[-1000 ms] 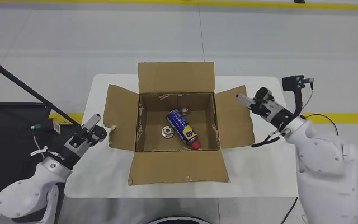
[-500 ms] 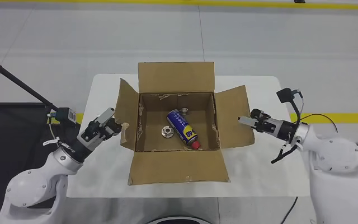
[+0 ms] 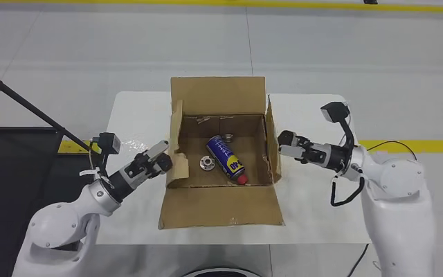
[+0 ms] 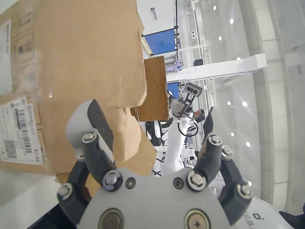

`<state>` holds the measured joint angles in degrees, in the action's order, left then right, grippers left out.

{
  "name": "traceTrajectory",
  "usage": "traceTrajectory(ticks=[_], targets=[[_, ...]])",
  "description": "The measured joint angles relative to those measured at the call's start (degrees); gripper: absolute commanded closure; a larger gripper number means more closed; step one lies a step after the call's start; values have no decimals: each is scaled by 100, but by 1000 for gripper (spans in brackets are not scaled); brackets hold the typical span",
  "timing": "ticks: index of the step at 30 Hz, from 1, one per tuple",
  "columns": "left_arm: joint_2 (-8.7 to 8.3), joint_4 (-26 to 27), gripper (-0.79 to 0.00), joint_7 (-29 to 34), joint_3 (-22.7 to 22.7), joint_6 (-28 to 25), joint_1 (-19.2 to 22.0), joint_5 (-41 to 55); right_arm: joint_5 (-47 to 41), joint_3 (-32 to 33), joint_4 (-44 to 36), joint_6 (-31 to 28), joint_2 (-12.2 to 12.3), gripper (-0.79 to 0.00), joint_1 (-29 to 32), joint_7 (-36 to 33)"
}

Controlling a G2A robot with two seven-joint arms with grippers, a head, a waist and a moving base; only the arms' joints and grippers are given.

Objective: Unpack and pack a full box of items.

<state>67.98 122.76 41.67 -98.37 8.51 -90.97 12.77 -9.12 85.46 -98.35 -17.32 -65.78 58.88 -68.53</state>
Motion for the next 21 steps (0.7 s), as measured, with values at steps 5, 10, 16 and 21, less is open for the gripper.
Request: traceTrajectory(ticks=[5,10,16,21], targets=[[-12,-87,-785,13,235,53,51,14,4,-528,153,-176,-35,-785,-158,149],[-24,-130,-785,-33,410,75,63,-56,48,-914,292,-298,-67,-785,-255,376],[-39,-228,-785,-90,635,219,110,-153,544,-1185,266,-404,-60,-785,-278,544],[-51,-314,-785,-171,758,295,140,-206,900,-1298,86,-442,-38,-785,-201,702]])
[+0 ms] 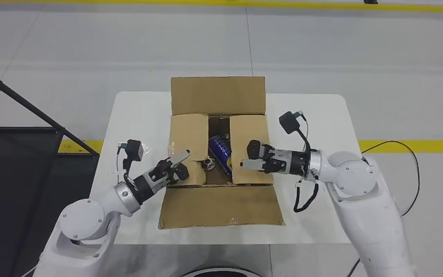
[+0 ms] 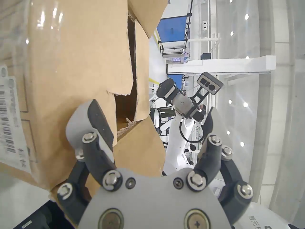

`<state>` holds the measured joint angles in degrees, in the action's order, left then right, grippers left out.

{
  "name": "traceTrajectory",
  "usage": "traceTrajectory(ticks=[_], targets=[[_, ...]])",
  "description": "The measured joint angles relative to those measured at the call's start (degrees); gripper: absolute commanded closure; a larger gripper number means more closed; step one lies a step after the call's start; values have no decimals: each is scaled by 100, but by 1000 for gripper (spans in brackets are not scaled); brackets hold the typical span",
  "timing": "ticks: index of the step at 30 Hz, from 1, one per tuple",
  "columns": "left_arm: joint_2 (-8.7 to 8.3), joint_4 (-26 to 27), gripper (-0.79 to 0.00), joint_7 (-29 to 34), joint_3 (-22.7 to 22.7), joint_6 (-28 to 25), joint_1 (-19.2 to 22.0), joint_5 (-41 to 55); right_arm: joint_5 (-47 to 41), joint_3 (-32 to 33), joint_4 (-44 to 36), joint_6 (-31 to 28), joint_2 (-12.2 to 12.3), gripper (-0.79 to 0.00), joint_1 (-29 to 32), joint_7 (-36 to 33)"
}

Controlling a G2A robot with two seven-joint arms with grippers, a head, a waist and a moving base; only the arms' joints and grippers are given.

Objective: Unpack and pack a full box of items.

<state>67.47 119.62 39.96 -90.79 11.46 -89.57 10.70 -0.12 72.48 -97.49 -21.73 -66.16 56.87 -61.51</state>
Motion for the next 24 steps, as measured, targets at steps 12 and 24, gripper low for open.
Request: traceTrajectory(ticks=[12,24], targets=[[-40,41,-785,-91,48,76,-35,-20,77,-153,-107,72,65,-785,20,-179],[-61,558,-785,-376,-496,65,-90,718,-261,157,-43,208,146,-785,-84,39]])
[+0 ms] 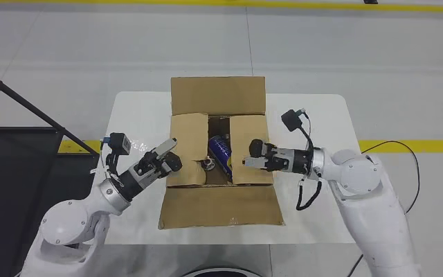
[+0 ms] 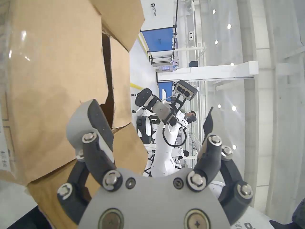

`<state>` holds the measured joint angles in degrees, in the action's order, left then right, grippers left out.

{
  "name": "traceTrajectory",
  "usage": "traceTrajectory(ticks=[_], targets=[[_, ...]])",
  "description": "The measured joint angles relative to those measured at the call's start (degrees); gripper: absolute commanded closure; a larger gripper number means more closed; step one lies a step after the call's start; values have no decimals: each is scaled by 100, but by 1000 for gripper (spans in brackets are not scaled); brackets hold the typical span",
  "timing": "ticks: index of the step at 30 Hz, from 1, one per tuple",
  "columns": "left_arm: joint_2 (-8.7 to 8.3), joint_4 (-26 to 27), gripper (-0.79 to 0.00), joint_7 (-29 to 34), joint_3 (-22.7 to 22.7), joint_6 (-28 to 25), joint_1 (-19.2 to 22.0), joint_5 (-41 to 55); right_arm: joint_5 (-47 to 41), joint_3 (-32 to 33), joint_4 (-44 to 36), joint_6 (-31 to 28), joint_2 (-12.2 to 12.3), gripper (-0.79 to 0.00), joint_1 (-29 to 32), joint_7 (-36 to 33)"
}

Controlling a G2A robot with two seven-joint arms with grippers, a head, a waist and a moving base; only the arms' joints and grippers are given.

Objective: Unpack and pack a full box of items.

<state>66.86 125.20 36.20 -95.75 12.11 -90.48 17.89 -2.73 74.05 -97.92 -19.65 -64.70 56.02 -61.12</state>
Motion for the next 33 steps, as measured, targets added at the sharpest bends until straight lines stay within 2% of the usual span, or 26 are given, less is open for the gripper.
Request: traceTrajectory(ticks=[5,8,33], targets=[[-19,246,-785,60,-408,120,-81,462,-327,566,-241,105,84,-785,196,106],[-37,330,-785,253,-604,227,-121,655,-322,560,-241,107,83,-785,195,100],[-30,368,-785,152,-497,103,-119,710,-320,556,-239,105,83,-785,194,100]])
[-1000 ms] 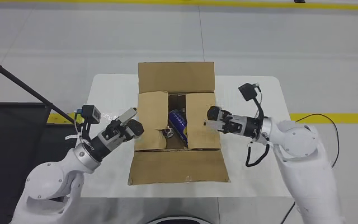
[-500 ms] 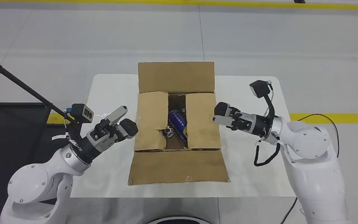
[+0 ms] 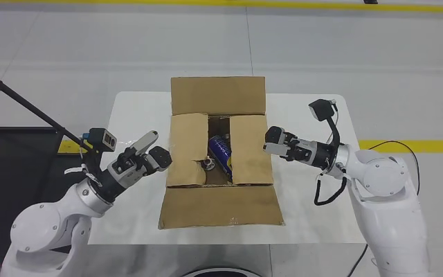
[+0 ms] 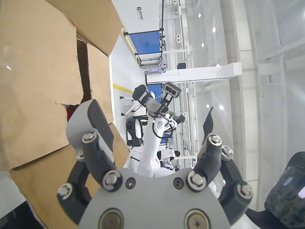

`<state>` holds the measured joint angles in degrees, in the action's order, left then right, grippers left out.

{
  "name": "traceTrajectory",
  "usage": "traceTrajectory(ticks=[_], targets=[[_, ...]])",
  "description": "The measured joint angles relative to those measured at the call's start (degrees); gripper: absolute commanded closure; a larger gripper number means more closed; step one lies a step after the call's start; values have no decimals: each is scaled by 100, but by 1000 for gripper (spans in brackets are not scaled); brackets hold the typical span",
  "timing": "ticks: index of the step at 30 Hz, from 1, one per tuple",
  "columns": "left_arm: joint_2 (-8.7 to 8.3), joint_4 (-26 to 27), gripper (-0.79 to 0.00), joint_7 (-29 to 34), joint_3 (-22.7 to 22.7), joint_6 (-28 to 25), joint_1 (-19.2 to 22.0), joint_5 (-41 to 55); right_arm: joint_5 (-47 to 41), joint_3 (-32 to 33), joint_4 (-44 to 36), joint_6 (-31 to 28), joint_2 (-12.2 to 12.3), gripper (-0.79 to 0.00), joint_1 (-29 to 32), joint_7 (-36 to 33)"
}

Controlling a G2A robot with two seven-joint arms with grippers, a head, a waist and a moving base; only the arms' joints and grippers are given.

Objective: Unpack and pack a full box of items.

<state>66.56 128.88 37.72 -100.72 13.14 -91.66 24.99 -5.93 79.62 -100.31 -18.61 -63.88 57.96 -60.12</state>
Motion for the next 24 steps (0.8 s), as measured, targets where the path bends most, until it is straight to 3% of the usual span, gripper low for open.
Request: traceTrajectory(ticks=[7,15,24], targets=[[3,78,-785,34,-38,-295,-220,333,-123,-225,129,-190,-28,-785,-119,248],[-10,168,-785,1061,-562,-1197,-1246,718,-616,-603,1211,-1034,-124,-785,-775,616],[19,-78,-785,1692,-908,-1988,-2438,858,-83,-1050,1843,-1175,-234,-785,-1285,1315]])
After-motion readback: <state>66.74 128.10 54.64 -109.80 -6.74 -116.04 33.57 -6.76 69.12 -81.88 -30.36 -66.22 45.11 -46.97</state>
